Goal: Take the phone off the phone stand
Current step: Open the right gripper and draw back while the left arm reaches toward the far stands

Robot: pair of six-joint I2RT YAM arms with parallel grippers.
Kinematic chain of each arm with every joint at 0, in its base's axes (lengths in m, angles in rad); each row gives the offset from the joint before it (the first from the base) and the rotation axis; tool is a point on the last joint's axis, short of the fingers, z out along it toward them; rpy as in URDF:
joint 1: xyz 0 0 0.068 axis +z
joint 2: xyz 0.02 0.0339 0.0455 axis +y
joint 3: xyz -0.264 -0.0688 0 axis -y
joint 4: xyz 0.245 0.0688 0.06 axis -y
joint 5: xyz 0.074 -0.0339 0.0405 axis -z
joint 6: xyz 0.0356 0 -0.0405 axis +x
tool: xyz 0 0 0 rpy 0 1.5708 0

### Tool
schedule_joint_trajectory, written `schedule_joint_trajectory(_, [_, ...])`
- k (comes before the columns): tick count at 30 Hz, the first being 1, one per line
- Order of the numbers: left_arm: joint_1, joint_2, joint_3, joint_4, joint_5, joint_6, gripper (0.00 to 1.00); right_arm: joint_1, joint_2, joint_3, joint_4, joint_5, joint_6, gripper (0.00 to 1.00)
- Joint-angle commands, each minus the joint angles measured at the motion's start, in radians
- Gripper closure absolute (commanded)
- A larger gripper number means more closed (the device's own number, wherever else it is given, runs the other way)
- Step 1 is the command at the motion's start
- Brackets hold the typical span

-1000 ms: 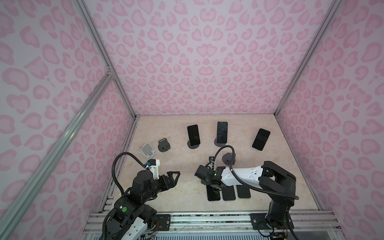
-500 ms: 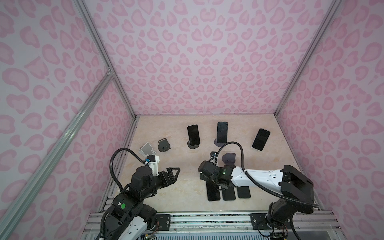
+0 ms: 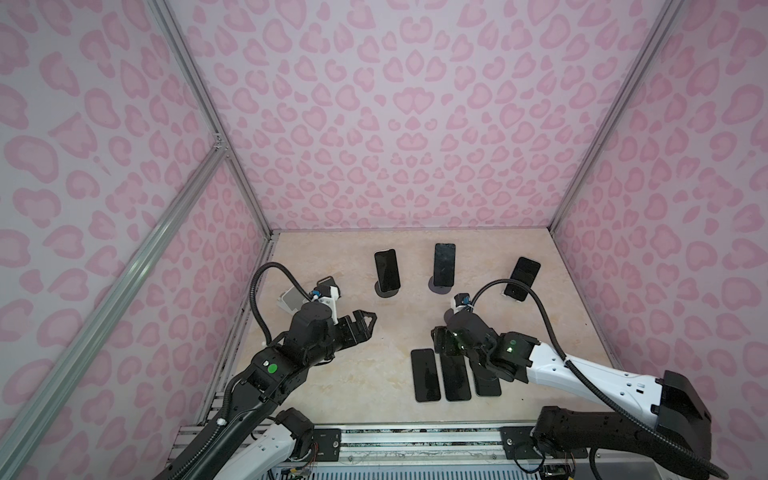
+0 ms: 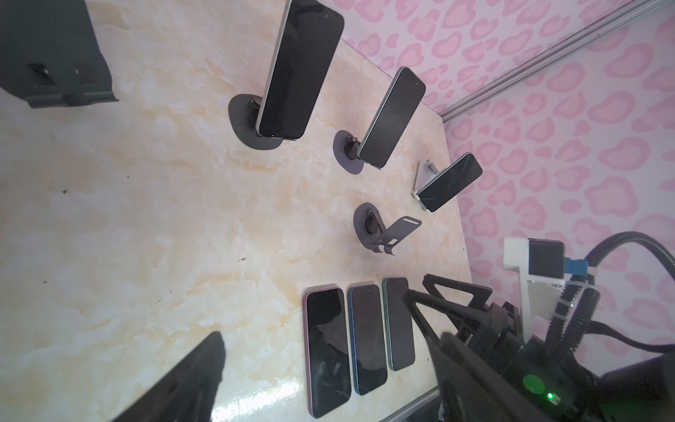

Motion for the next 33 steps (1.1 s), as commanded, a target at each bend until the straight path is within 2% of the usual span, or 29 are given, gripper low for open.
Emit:
schedule_joint_trajectory(1, [-0.093, 0.118, 0.083, 0.097, -0.183, 0.019, 0.08, -0.077, -0.058, -0.045, 0.031, -0.083, -0.083, 0.13])
schedule_joint_trajectory(4, [-0.192, 0.251, 0.170, 0.116, -0.296, 0.042, 0.08, -0.165, -0.114, -0.085, 0.032, -0.113, -0.108, 0.13])
schedule_joint_trajectory(7, [-0.275, 0.405, 0.272, 0.119, -0.378, 0.062, 0.06, -0.268, -0.179, -0.130, 0.057, -0.154, -0.106, 0.04])
schedule_joint_trajectory(9, [-0.323, 0.517, 0.337, 0.127, -0.435, 0.067, 0.05, -0.349, -0.240, -0.183, 0.131, -0.233, -0.080, 0.03])
schedule_joint_trajectory(15, [-0.367, 0.836, 0.562, 0.097, -0.432, 0.040, 0.02, -0.561, -0.293, -0.194, 0.126, -0.338, -0.096, 0.03])
schedule_joint_trajectory(19, [-0.397, 0.935, 0.626, 0.107, -0.451, 0.001, 0.01, -0.664, -0.321, -0.206, 0.107, -0.334, -0.109, 0.03])
schedule_joint_trajectory(22, [-0.420, 1.002, 0.681, 0.085, -0.470, -0.036, 0.02, -0.687, -0.325, -0.212, 0.112, -0.260, -0.132, 0.03])
schedule_joint_trajectory(24, [-0.442, 1.046, 0.720, 0.070, -0.493, -0.065, 0.02, -0.708, -0.304, -0.208, 0.114, -0.251, -0.142, 0.03])
schedule_joint_trajectory(28, [-0.460, 1.110, 0.767, 0.037, -0.533, -0.131, 0.02, -0.799, -0.279, -0.229, 0.131, -0.300, -0.134, 0.03])
schedule_joint_trajectory(33, [-0.470, 1.201, 0.813, 0.054, -0.500, -0.148, 0.02, -0.892, -0.306, -0.283, 0.175, -0.332, -0.113, 0.03])
